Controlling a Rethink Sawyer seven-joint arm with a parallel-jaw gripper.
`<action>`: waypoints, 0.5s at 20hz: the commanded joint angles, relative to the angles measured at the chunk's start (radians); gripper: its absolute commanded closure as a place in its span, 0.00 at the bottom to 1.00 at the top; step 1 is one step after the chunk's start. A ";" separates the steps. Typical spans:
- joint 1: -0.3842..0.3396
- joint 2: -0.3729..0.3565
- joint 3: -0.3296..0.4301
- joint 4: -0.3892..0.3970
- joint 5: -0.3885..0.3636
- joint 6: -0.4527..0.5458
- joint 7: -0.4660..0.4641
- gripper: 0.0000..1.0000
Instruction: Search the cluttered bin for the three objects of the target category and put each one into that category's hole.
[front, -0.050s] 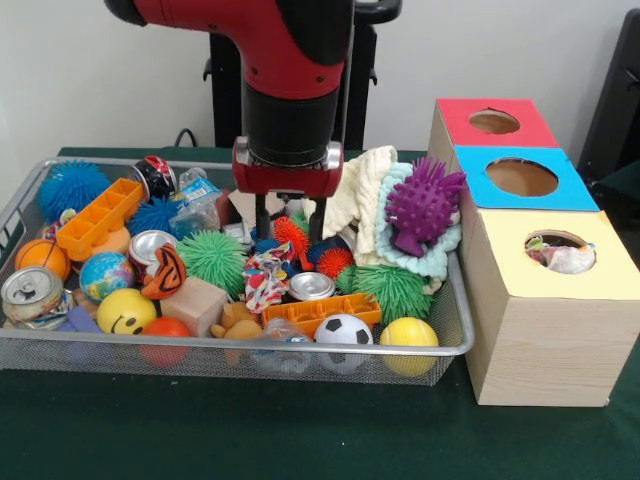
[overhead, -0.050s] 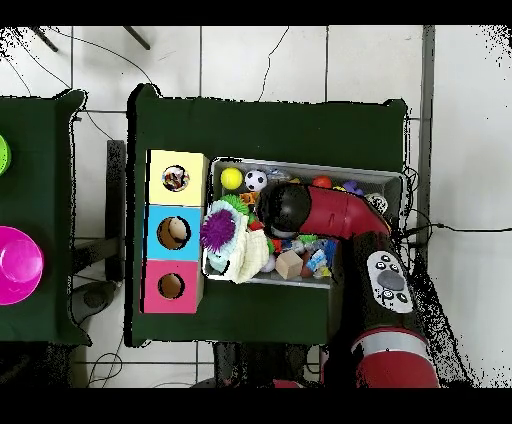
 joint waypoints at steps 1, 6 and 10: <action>0.003 0.075 -0.008 -0.039 -0.085 -0.039 0.056 0.00; 0.018 0.102 -0.030 -0.054 -0.115 -0.060 0.074 0.00; 0.014 0.125 -0.029 -0.060 -0.122 -0.088 0.079 0.00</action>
